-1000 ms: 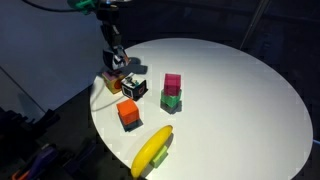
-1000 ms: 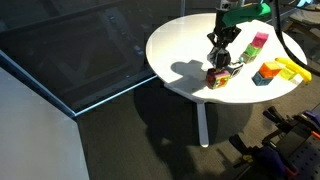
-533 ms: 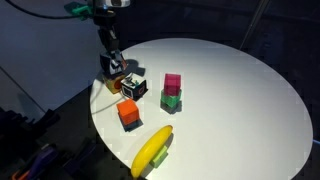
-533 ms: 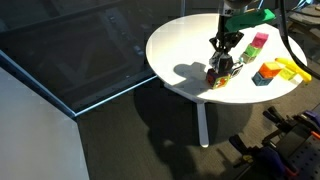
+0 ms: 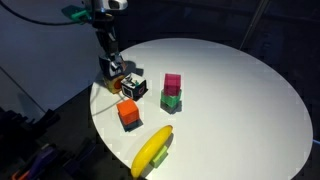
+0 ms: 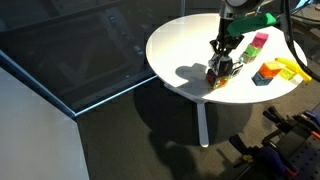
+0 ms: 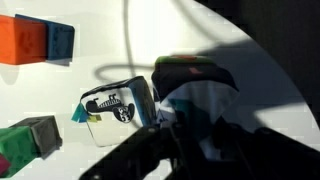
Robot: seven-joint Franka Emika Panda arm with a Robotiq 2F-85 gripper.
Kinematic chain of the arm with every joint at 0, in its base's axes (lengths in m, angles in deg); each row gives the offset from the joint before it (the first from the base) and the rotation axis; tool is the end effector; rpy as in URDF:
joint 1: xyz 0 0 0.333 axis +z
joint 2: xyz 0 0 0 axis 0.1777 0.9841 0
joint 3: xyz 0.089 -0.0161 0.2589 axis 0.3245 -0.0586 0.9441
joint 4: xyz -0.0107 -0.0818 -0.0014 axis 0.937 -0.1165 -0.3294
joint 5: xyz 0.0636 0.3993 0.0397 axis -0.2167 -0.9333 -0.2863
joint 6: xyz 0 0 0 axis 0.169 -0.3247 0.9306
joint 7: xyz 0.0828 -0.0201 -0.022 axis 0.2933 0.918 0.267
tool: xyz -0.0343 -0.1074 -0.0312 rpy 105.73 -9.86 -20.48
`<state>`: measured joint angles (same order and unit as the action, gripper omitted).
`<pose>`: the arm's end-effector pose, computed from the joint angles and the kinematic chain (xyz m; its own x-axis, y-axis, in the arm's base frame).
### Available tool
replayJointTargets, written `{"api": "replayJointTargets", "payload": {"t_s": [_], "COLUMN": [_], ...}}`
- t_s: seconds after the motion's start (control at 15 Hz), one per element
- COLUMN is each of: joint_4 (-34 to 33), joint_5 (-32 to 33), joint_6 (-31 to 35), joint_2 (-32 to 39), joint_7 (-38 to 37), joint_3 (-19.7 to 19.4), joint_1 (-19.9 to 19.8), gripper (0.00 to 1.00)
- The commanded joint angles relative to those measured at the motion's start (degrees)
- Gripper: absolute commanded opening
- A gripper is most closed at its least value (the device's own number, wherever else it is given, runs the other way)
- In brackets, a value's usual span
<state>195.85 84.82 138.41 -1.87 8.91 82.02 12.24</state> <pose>0.5547 -0.0312 0.1942 0.9442 -0.3171 -0.0894 -0.3120 -0.9477 0.0670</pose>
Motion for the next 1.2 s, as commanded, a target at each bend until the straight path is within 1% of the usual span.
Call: {"api": "replayJointTargets", "payload": {"t_s": [0.0,0.2,0.27,0.33,0.47,0.67,0.73,1.13], "joint_4": [2.2,2.5,2.7,2.8,2.9,3.1,3.2,3.4], "joint_5": [-0.1,-0.2,0.0,0.0,0.0,-0.1,-0.1,0.4], "joint_6": [1.9,2.6,3.0,3.2,3.4,3.3,3.1,1.7], "joint_2": [-1.7,-1.3,-1.3,-1.3,-1.2,-1.2,-1.2,-2.0], "joint_7": [2.3,2.6,2.4,2.4,2.4,2.6,2.7,1.9], "joint_3": [0.7,0.7,0.6,0.6,0.6,0.6,0.6,0.4], "joint_1": [-0.8,-0.9,-0.8,-0.8,-0.8,-0.9,-0.9,-0.6], "gripper": [0.28,0.31,0.56,0.57,0.71,0.95,1.0,1.0]}}
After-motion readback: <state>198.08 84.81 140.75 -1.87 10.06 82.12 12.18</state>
